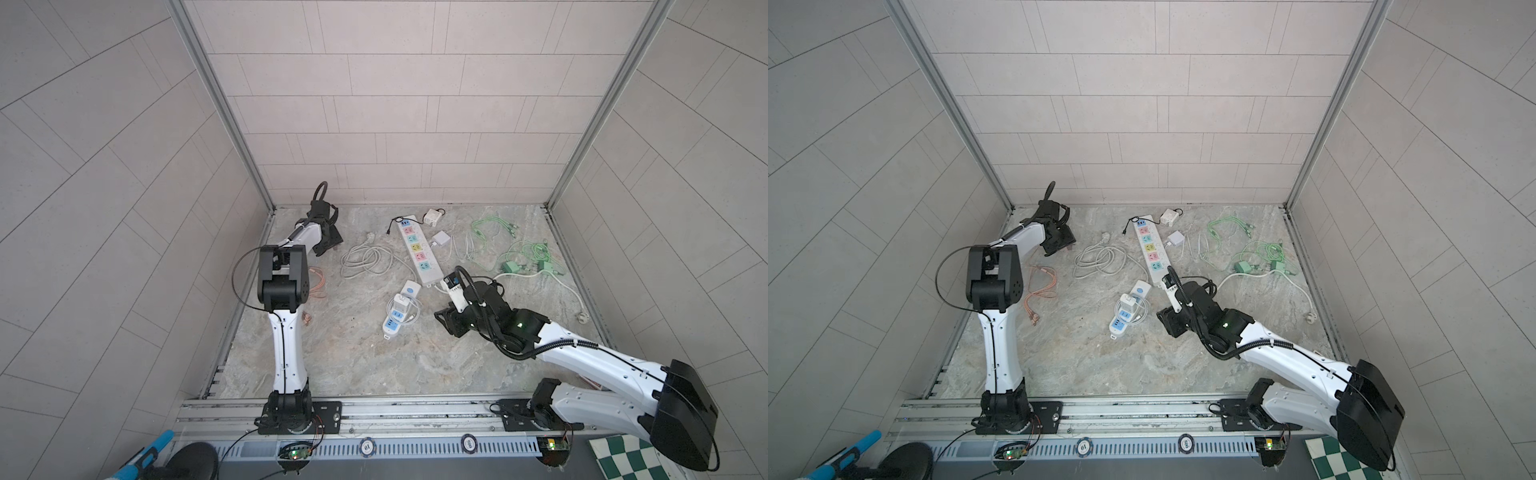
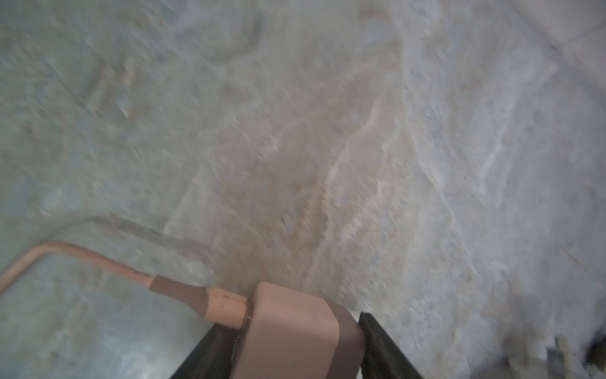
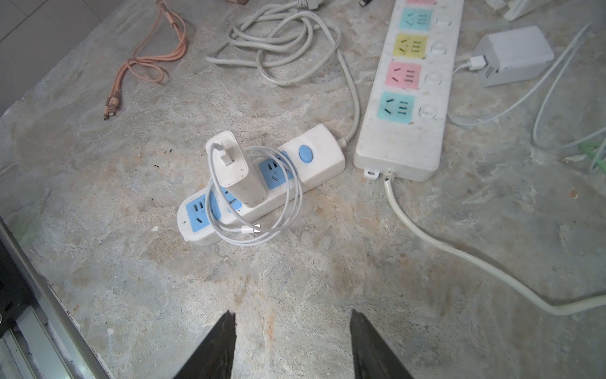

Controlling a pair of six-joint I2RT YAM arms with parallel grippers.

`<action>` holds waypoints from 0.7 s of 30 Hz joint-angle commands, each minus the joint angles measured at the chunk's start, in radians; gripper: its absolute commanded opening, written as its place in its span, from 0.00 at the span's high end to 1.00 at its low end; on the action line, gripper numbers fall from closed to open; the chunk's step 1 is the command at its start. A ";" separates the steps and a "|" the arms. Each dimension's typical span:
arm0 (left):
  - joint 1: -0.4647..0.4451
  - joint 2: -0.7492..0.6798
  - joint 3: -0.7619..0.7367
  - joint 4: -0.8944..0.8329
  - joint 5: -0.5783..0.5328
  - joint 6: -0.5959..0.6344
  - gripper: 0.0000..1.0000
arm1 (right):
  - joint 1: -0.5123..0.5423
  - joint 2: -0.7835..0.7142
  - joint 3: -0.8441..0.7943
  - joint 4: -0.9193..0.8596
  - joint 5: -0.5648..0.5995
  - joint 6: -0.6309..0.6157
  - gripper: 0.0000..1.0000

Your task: Insert the plug

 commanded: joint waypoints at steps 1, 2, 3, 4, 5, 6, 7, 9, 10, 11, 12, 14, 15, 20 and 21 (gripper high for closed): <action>-0.036 -0.026 -0.161 -0.040 0.105 -0.001 0.47 | -0.006 0.045 0.020 -0.020 -0.034 0.073 0.44; -0.038 -0.059 -0.214 -0.014 0.112 -0.004 0.47 | -0.008 0.061 0.023 -0.006 -0.050 0.094 0.44; -0.042 -0.093 -0.265 0.008 0.116 -0.011 0.47 | -0.012 0.074 0.021 0.011 -0.061 0.119 0.44; -0.044 -0.117 -0.302 0.023 0.140 -0.015 0.47 | -0.016 0.086 0.021 0.024 -0.068 0.146 0.42; -0.044 -0.148 -0.347 0.043 0.167 -0.021 0.48 | -0.022 0.102 0.017 0.047 -0.087 0.178 0.41; -0.047 -0.182 -0.397 0.074 0.173 -0.029 0.49 | -0.029 0.120 0.009 0.080 -0.119 0.205 0.39; -0.052 -0.208 -0.432 0.094 0.174 -0.032 0.49 | -0.034 0.135 0.001 0.111 -0.138 0.239 0.38; -0.055 -0.247 -0.484 0.109 0.191 -0.033 0.50 | -0.048 0.171 -0.013 0.185 -0.192 0.305 0.37; -0.058 -0.256 -0.498 0.115 0.198 -0.034 0.50 | -0.053 0.187 -0.018 0.212 -0.209 0.335 0.36; -0.058 -0.265 -0.515 0.119 0.209 -0.034 0.51 | -0.057 0.204 -0.024 0.244 -0.227 0.358 0.37; -0.062 -0.273 -0.532 0.124 0.221 -0.033 0.51 | -0.062 0.222 -0.030 0.275 -0.234 0.394 0.36; -0.068 -0.296 -0.578 0.154 0.234 -0.038 0.52 | -0.067 0.252 -0.042 0.327 -0.245 0.440 0.37; -0.077 -0.310 -0.603 0.165 0.234 -0.040 0.52 | -0.071 0.270 -0.051 0.360 -0.256 0.467 0.37; -0.112 -0.369 -0.689 0.197 0.231 -0.043 0.52 | -0.079 0.345 -0.087 0.479 -0.271 0.548 0.40; -0.115 -0.382 -0.706 0.203 0.230 -0.043 0.52 | -0.083 0.365 -0.094 0.520 -0.292 0.563 0.41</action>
